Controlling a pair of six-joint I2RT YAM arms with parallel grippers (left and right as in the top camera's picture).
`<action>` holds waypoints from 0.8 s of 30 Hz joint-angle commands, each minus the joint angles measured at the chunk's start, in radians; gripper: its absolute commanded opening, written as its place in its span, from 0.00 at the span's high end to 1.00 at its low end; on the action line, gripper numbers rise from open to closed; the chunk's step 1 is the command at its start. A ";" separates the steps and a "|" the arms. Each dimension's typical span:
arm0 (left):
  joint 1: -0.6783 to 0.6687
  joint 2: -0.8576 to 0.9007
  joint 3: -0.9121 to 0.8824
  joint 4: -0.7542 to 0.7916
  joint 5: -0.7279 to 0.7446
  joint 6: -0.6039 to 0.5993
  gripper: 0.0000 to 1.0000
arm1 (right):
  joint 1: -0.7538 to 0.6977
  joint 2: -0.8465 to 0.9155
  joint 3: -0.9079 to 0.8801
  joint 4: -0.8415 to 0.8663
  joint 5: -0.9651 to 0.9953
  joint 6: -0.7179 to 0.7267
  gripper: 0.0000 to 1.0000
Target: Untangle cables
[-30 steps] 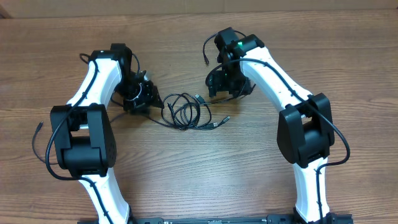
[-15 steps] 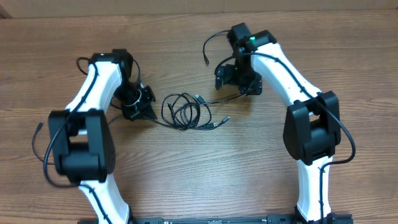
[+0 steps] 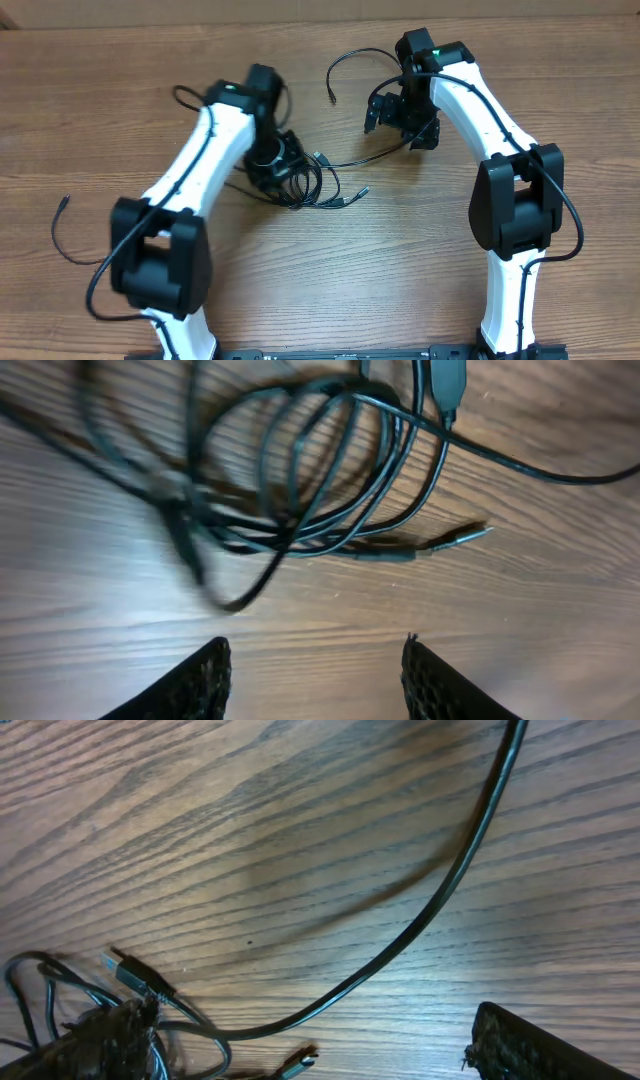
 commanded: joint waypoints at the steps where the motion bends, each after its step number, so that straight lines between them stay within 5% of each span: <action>1: -0.051 0.060 -0.004 0.021 -0.021 -0.092 0.47 | 0.007 -0.017 -0.001 0.008 -0.009 0.005 0.00; 15: -0.081 0.150 -0.005 0.062 -0.218 -0.465 0.45 | 0.009 -0.016 -0.001 0.008 -0.009 0.004 0.00; 24: -0.069 0.157 -0.006 0.041 -0.383 -0.281 0.69 | 0.009 -0.016 -0.001 0.008 -0.009 0.004 0.00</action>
